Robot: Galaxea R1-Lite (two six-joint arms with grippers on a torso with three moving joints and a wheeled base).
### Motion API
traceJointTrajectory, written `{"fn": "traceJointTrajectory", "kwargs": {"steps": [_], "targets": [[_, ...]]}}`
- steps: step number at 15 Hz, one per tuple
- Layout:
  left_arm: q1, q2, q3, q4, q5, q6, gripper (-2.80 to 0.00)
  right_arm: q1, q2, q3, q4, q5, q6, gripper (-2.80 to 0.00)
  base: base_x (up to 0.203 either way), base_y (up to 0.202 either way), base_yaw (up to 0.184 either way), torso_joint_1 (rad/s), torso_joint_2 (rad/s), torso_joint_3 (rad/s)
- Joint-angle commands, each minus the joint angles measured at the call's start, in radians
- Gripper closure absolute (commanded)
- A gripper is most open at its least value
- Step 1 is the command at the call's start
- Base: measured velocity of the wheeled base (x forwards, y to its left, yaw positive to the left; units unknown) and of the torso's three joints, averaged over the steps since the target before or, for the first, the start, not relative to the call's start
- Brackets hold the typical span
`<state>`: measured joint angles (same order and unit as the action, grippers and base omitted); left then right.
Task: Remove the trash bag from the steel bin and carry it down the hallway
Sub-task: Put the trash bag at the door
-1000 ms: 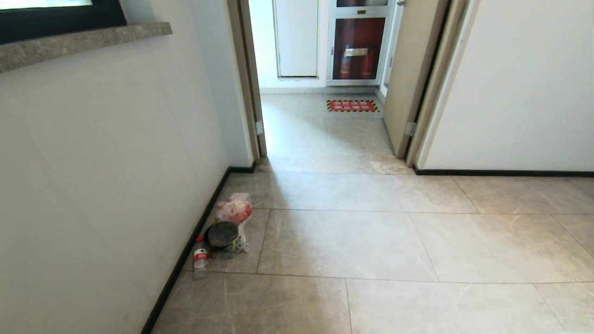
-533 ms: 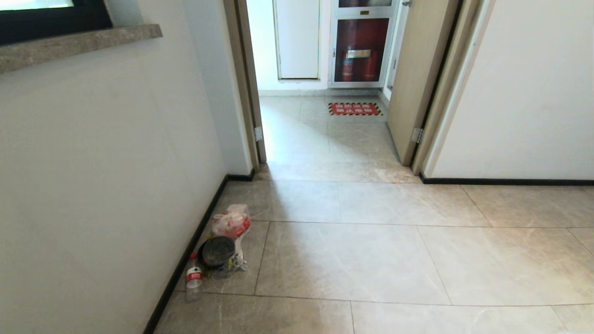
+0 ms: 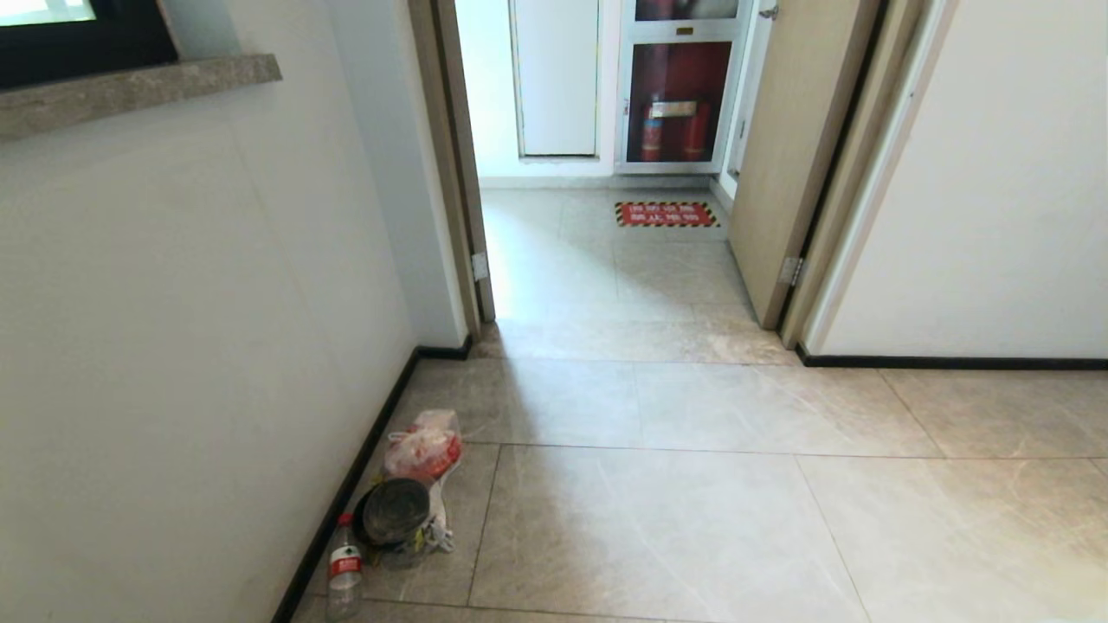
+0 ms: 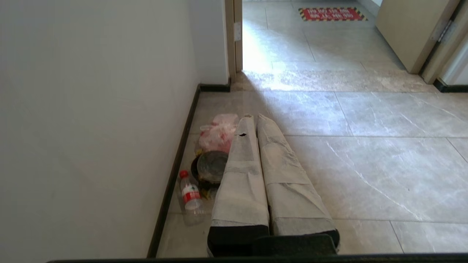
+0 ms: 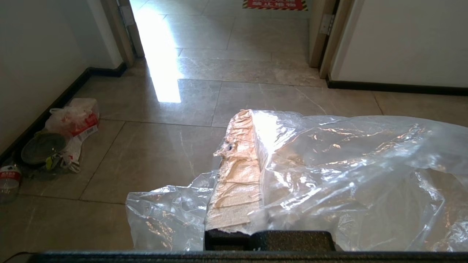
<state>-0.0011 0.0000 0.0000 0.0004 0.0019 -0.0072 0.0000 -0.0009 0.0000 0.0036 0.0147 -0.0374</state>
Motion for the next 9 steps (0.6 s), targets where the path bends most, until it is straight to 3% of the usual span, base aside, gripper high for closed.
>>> {"fn": "traceJointTrajectory", "kwargs": {"steps": [1,5,9], "targets": [[0.0,0.0,0.0,0.0,0.001,0.0,0.0,0.0,0.001,0.002,-0.001,0.0,-0.003,0.0,0.107,0.0,-0.004,0.002,0.0,0.0],[0.0,0.0,0.0,0.0,0.001,0.0,0.0,0.0,0.001,0.0,-0.001,-0.001,-0.007,0.0,0.001,-0.004,0.019,0.0,0.0,0.001],[0.0,0.0,0.0,0.0,0.0,0.001,0.0,0.0,0.001,0.0,-0.002,-0.001,-0.007,0.0,0.003,-0.01,0.157,0.001,0.0,0.001]]}}
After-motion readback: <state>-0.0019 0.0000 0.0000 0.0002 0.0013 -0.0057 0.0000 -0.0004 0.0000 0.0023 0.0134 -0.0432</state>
